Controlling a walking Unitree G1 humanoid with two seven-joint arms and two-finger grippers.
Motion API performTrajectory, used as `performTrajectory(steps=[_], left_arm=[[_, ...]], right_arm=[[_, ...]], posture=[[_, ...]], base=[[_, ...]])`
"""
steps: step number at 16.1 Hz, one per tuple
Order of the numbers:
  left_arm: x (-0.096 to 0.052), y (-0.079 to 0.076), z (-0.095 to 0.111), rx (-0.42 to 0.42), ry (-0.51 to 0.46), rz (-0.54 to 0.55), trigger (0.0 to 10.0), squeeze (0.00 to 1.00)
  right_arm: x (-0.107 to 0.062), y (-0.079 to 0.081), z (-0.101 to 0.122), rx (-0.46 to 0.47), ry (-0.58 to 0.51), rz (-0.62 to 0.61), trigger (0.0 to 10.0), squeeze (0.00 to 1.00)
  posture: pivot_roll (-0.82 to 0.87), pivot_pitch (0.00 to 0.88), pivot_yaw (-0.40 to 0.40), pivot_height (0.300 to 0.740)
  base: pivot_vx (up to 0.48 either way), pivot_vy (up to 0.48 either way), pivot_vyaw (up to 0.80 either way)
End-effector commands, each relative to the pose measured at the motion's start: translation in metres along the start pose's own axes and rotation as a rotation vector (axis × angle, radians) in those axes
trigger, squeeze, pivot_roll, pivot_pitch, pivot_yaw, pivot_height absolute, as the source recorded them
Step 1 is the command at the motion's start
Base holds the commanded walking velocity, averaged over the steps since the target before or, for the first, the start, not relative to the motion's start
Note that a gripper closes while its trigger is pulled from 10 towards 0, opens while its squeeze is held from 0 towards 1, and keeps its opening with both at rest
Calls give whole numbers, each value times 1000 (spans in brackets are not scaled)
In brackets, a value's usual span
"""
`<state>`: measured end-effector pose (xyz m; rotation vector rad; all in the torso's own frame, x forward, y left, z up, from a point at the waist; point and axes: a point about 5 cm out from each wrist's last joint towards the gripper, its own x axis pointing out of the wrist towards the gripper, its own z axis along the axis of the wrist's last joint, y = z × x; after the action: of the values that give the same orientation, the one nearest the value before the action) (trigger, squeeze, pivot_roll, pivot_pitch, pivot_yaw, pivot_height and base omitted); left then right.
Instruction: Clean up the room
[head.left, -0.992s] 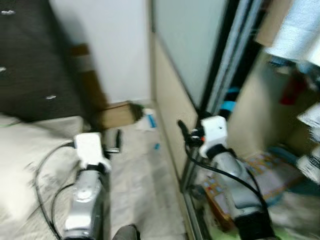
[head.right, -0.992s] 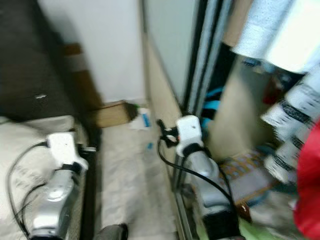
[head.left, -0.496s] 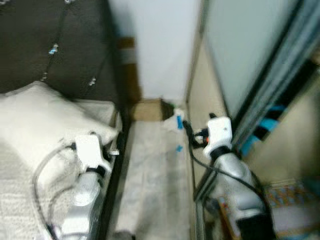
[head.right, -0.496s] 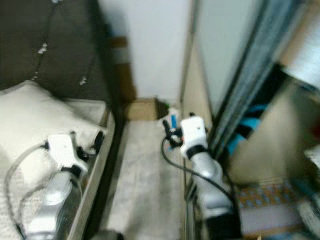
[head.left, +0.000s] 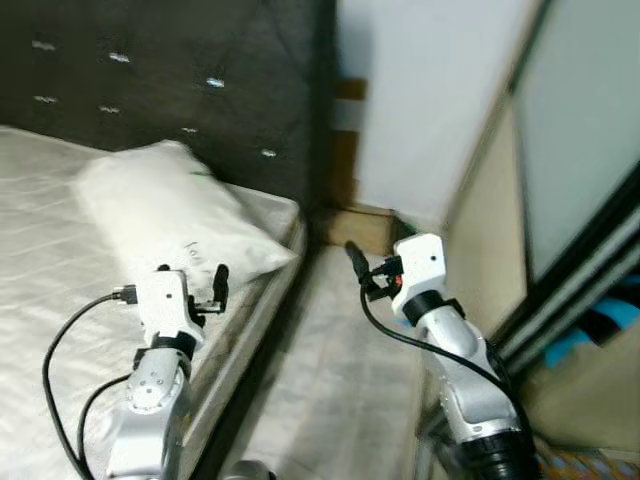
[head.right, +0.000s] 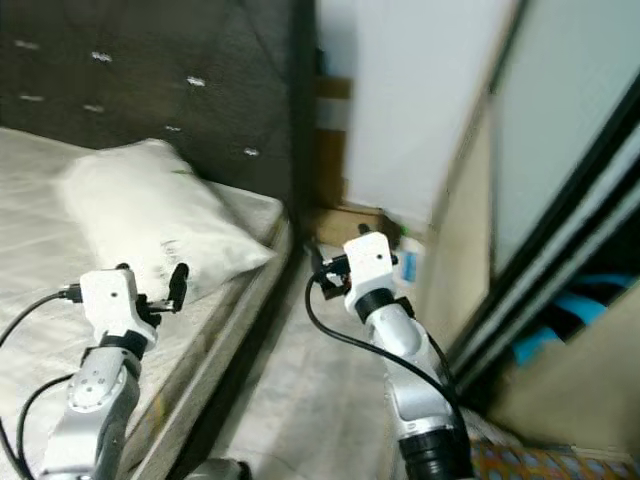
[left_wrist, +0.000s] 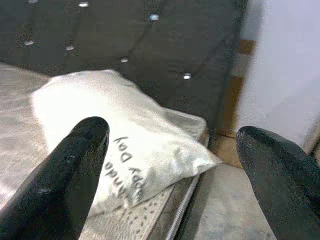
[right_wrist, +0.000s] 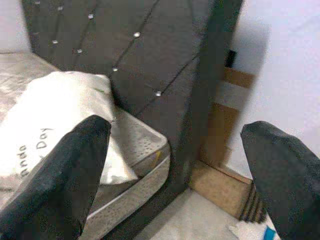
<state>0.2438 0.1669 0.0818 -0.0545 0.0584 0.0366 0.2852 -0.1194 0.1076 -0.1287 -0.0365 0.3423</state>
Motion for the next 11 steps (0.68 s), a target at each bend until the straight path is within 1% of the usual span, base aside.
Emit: performTrajectory(steps=[1, 7, 11], left_arm=[[1, -4, 3, 10, -8, -12, 10000, 0], [1, -5, 2, 2, -4, -11, 10000, 0], [1, -8, 2, -2, -11, -29, 10000, 0]], right_arm=[[-1, -4, 2, -4, -2, -11, 10000, 0], [2, -3, 3, -9, -2, 6, 10000, 0], [2, -2, 2, -12, -2, 14, 10000, 0]], posture=[[-12, 0, -34, 740], [-5, 0, -39, 740], [-2, 0, -38, 740]], base=[[0, 0, 800], [0, 0, 800], [0, 0, 800]])
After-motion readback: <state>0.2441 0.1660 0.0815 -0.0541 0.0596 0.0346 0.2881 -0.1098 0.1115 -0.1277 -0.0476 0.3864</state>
